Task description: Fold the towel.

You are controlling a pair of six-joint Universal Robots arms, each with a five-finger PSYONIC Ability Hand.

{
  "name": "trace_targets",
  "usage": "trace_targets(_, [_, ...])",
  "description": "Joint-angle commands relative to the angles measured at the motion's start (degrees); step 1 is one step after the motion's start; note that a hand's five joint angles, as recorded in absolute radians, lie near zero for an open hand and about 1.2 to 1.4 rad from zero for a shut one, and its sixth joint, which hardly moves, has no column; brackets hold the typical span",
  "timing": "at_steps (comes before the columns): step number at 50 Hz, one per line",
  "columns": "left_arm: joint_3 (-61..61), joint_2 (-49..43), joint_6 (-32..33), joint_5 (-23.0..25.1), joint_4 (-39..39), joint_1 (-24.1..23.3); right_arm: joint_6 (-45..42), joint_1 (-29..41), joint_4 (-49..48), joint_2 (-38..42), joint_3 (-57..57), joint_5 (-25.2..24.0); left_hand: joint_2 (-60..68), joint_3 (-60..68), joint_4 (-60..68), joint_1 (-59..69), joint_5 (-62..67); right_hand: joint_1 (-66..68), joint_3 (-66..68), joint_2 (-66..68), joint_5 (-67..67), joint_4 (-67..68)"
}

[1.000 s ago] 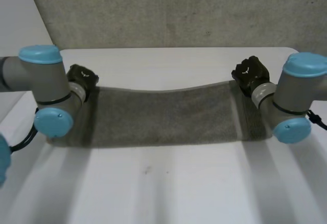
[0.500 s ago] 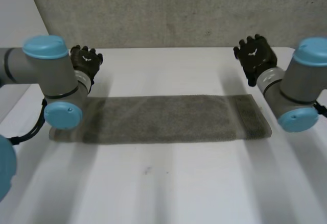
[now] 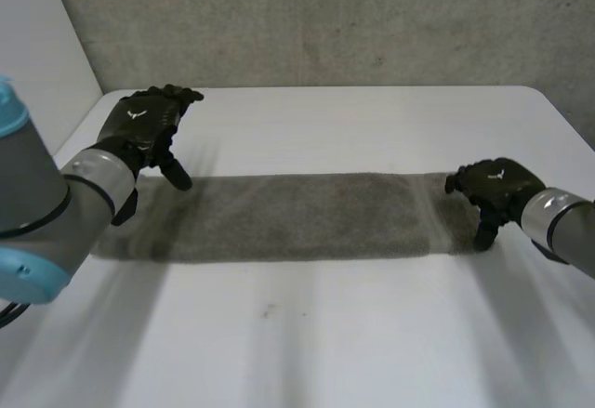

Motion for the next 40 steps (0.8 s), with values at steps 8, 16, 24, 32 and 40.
trace_targets(8, [-11.15, 4.89, -0.59, 0.27, 12.88, -0.51, -3.07, -1.34, -6.99, 8.0, 1.06, -1.4, 0.53, 0.4, 0.44, 0.13, -1.52, 31.76, 28.5, 28.82, 29.0, 28.58])
trace_targets(16, [-11.32, 4.98, -0.41, 0.09, 12.97, -1.48, -6.94, -3.71, -10.68, 7.65, -0.09, 4.4, 0.53, 0.4, 0.44, 0.13, -1.52, 62.15, 58.89, 59.2, 59.39, 58.97])
trace_targets(24, [-11.32, 6.03, -0.41, -0.17, 12.88, -1.04, -19.57, -11.96, -10.5, 6.34, -1.14, 9.84, 0.53, 0.4, 0.44, 0.13, -1.52, 62.15, 58.89, 59.2, 59.39, 58.97])
trace_targets(32, [-11.85, 7.53, -0.5, -0.61, 12.71, -0.52, -21.71, -7.43, -13.13, 1.33, -2.89, 10.55, 0.53, 0.4, 0.44, 0.13, -1.52, 62.15, 58.89, 59.2, 59.39, 58.97])
trace_targets(40, [-12.46, 8.93, -0.41, -0.96, 12.53, -0.6, -16.87, 12.95, -22.87, -0.79, -5.09, 6.17, 0.53, 0.4, 0.44, 0.13, -1.52, 62.15, 58.89, 59.2, 59.39, 58.97])
